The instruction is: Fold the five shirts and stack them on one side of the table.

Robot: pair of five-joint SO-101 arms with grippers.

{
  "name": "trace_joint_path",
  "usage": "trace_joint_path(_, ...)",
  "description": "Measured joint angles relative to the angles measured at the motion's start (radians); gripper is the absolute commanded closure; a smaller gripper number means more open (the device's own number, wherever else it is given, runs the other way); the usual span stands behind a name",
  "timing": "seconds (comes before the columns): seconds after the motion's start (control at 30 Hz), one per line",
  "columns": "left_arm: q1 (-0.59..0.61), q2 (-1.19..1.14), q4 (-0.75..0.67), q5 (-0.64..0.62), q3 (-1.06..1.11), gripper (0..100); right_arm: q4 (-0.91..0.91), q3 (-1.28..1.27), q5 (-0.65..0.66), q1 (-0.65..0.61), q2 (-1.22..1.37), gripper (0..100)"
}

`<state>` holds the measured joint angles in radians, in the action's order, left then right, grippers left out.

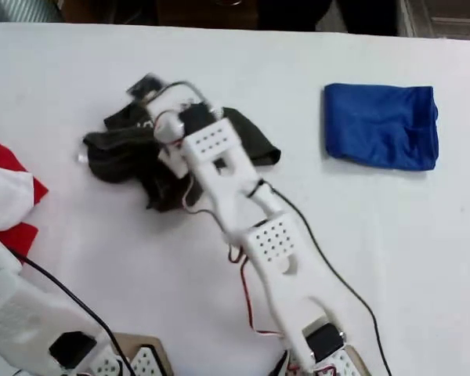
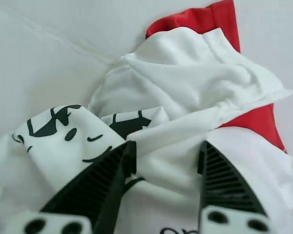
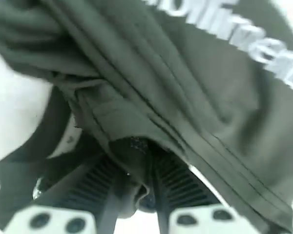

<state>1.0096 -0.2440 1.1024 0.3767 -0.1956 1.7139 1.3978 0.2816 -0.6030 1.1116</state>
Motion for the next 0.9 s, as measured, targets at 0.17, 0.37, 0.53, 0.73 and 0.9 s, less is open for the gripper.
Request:
trace_joint_path(0.17,-0.011,0.0,0.0,0.0,0.006,77,0.031,0.092,0.028,0.044,-0.018,97.8)
trace_joint_path(0.37,-0.02,0.0,0.0,0.0,0.006,77,0.032,0.097,0.044,0.046,-0.166,97.9)
trace_joint_path(0.53,-0.034,0.0,0.038,0.0,0.006,77,0.032,-0.034,0.046,0.054,-0.404,97.8)
trace_joint_path(0.73,-0.114,0.0,0.149,0.0,0.006,77,0.032,-0.451,0.104,0.052,-0.786,97.8)
trace_joint_path(0.9,-0.193,0.0,0.216,0.0,0.006,77,0.032,-0.85,0.235,0.072,-1.142,97.8)
